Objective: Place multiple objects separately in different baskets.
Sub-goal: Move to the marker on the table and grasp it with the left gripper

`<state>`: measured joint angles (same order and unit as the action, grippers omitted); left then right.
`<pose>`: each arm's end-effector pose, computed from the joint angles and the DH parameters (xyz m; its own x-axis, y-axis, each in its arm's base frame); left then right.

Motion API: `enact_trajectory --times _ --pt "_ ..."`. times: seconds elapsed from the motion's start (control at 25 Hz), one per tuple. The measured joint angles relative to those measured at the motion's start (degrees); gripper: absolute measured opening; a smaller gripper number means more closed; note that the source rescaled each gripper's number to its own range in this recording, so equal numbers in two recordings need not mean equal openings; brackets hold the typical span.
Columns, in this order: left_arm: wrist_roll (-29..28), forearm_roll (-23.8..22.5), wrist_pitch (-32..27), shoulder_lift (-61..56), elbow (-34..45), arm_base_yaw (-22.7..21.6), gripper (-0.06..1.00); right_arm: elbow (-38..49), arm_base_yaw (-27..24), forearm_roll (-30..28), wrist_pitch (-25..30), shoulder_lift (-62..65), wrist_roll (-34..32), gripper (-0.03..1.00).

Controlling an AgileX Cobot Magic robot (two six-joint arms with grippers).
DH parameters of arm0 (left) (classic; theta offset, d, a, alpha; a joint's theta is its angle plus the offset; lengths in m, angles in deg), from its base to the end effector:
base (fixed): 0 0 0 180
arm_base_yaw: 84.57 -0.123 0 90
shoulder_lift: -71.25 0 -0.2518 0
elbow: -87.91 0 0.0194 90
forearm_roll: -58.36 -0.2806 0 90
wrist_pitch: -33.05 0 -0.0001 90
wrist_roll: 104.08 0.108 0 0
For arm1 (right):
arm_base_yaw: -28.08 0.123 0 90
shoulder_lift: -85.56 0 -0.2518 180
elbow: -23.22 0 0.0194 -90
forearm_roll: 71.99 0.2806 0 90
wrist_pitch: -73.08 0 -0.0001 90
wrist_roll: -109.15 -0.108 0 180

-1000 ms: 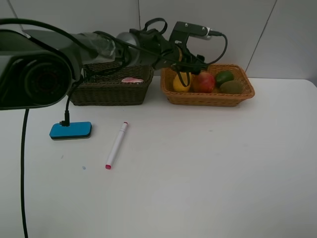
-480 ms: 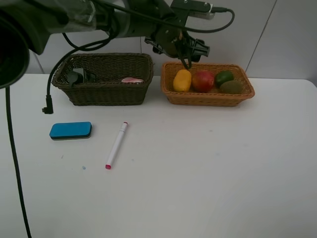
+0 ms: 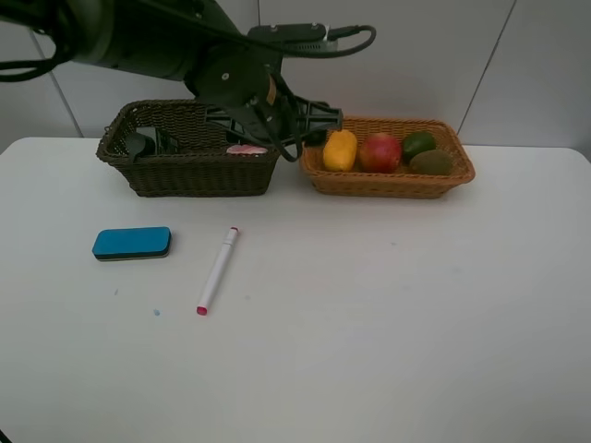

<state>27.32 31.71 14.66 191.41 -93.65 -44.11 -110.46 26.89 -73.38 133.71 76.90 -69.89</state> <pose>0.3580 -0.2852 0.1476 -0.7186 0.1017 -0.6880 0.3090 0.9329 -0.1848 0.0670 -0.0037 0.2911 -0.4330 -0.0197 -0.9012 0.0274 0.9990 -0.0350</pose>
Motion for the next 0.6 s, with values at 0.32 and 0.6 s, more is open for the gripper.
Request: enact_trajectory --times 0.32,0.6 --pt "-5.3 1.2 -7.0 -4.9 9.4 0.1 1.0 0.0 0.0 0.0 0.0 0.0 0.0 1.0" --pt "-5.5 7.8 -11.7 -4.9 12.2 0.1 1.0 0.0 0.0 0.0 0.0 0.0 0.0 1.0"
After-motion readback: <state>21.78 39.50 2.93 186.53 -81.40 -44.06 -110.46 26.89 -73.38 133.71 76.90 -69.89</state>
